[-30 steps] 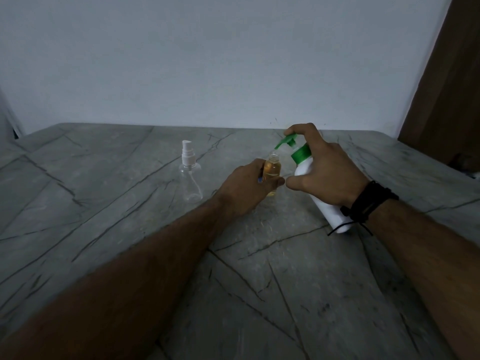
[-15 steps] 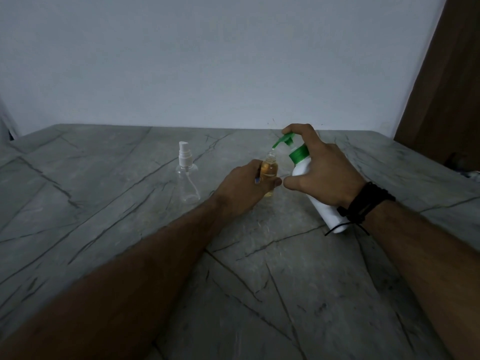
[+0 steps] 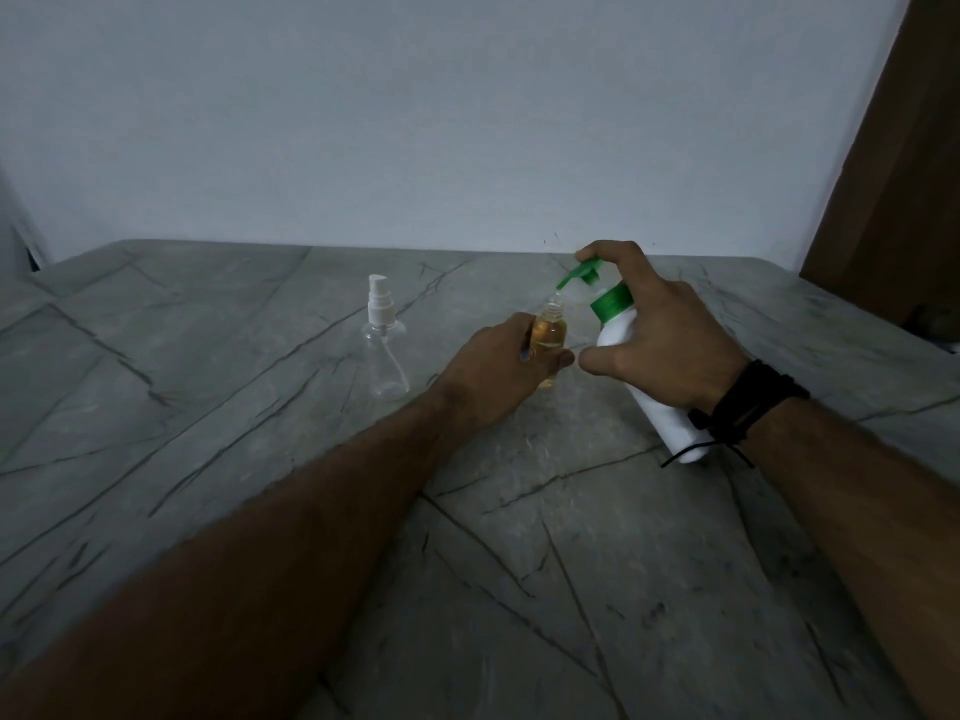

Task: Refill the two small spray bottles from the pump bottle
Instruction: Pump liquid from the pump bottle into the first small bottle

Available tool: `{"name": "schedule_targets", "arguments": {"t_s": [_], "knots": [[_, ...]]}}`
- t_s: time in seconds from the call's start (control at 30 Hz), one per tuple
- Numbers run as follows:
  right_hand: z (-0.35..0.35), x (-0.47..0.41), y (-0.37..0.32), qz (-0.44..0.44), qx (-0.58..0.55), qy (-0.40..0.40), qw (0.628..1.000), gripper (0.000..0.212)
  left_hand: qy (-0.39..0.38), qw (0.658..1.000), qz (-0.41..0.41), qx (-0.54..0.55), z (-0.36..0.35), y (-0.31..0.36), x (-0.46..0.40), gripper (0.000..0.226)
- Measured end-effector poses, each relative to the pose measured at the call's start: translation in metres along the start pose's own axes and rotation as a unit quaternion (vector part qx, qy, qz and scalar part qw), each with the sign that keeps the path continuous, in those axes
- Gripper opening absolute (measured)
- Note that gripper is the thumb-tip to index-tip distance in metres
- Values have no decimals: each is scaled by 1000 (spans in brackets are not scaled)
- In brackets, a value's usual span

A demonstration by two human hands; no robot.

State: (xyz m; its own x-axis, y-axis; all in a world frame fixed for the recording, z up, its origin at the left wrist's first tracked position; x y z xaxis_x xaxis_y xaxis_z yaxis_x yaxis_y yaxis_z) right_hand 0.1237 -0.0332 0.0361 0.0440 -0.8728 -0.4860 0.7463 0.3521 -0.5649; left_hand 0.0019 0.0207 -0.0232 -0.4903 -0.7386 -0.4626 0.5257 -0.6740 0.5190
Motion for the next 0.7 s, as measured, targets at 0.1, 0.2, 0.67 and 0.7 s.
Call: {"name": "schedule_targets", "arguments": {"t_s": [0.1,0.2,0.67,0.7], "knots": [[-1,0,2,-2,4,1,1000,80,-1,1000,1,-4,0,1,0,48],[2,0,2,-1,-1,12,1000,81,-3,1000,4,-1,-1,1,0,49],[10,-2,6,4,-24,63,998,86,9,1000,9,4,1,5,1,49],[10,-2,6,6,-27,66,997,86,8,1000,8,4,1,4,2,50]]}}
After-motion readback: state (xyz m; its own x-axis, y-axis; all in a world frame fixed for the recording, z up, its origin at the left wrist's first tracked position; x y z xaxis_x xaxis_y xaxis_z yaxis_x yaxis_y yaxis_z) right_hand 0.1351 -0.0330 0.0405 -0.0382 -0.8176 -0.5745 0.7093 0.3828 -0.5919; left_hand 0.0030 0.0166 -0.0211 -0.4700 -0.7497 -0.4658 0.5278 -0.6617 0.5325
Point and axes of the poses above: each hand's wrist, its own x-axis away from the middle knuckle, its own z-axis out of the back of the hand, y = z × x, the point moved 10 cm from there along -x, towards the middle knuckle, and after that the axes turned 13 degrees about -z, right-handed, at the moved point
